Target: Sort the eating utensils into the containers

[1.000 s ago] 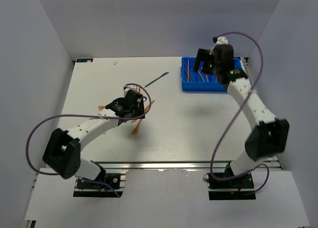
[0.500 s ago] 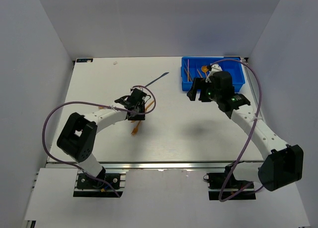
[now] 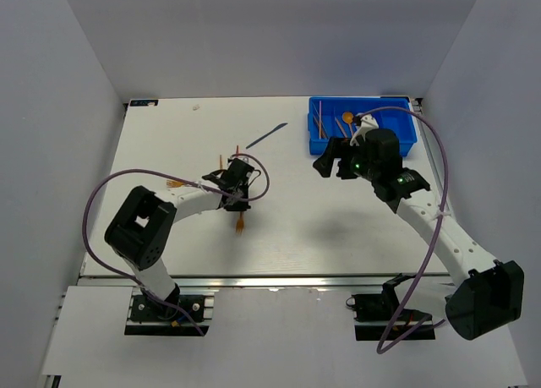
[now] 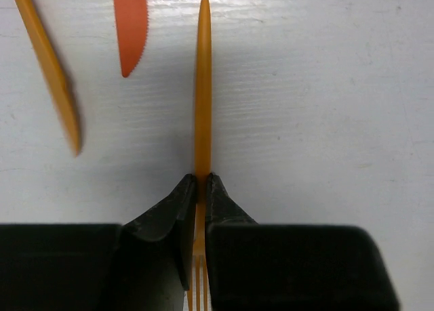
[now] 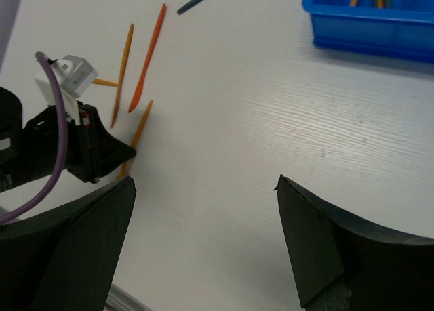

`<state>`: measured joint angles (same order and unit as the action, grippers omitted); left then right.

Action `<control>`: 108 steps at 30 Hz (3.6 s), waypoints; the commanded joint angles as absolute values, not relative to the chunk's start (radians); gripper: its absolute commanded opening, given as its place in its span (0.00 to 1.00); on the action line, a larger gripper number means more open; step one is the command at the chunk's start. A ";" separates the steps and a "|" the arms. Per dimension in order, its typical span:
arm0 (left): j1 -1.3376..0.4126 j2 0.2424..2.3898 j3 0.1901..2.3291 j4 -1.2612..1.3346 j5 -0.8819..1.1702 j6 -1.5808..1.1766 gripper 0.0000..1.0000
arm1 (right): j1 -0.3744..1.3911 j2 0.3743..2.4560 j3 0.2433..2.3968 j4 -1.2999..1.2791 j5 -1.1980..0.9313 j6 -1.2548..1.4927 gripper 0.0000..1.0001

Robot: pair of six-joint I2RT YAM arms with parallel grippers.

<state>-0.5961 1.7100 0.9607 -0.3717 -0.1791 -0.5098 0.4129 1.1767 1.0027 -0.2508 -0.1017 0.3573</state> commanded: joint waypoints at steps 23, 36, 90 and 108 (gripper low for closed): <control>-0.831 1.281 0.870 -0.101 0.038 -0.606 0.00 | 0.663 1.378 0.779 0.337 -0.265 0.845 0.80; -0.830 1.302 0.897 -0.086 0.060 -0.604 0.04 | 0.666 1.387 0.824 0.350 -0.239 0.818 0.17; -0.299 1.310 1.143 -0.797 -0.577 -0.908 0.98 | 0.116 1.794 1.761 -0.419 0.124 0.261 0.89; -0.207 1.922 1.463 -0.980 -0.647 -1.345 0.73 | 0.324 1.375 1.045 -0.245 0.009 0.348 0.89</control>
